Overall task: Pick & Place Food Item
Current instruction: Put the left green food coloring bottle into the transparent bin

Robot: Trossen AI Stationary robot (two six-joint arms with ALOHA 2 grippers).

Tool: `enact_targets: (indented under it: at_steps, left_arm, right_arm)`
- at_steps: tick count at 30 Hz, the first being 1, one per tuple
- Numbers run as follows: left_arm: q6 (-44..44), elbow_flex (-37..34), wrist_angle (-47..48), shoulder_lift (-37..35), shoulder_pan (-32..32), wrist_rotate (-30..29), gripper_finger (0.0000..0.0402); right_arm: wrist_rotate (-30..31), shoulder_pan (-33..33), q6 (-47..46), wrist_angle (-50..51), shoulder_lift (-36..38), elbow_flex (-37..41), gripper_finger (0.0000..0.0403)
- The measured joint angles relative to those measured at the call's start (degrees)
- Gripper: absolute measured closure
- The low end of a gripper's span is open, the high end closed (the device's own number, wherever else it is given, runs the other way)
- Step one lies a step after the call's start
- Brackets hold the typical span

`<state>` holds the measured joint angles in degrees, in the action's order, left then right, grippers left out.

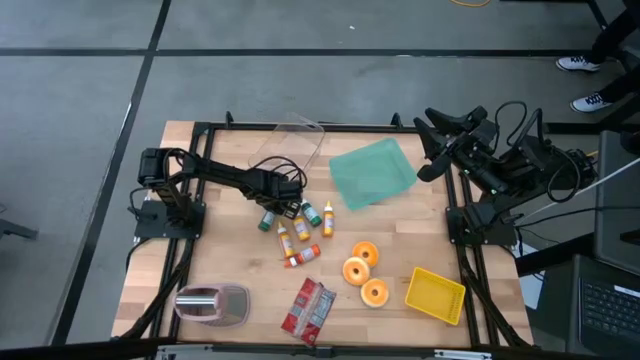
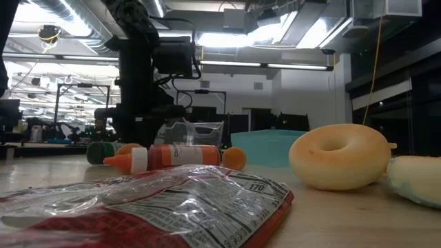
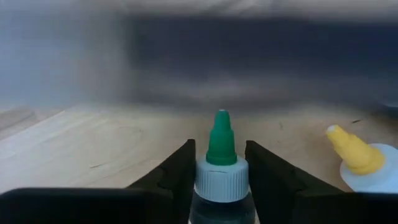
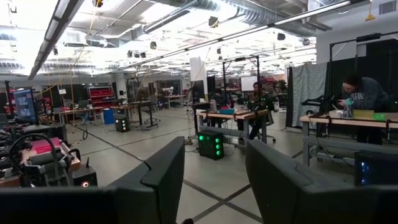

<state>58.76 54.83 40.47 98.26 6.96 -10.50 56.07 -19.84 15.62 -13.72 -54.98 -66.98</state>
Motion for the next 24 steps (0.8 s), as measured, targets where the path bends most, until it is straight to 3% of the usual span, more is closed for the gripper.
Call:
enact_targets:
  at_steps: [13, 24]
  left_arm:
    - [1.0, -0.1, -1.9, -0.2, -1.9, 8.4, 0.0292]
    - [2.0, 0.6, 0.5, -5.9, -2.8, 5.8, 0.0292]
  right_arm:
    - [0.0, 0.0, 0.0, 0.0, 0.0, 0.0, 0.0234]
    - [-1.6, 0.0, 0.0, -0.4, 0.0, 0.0, 0.0234]
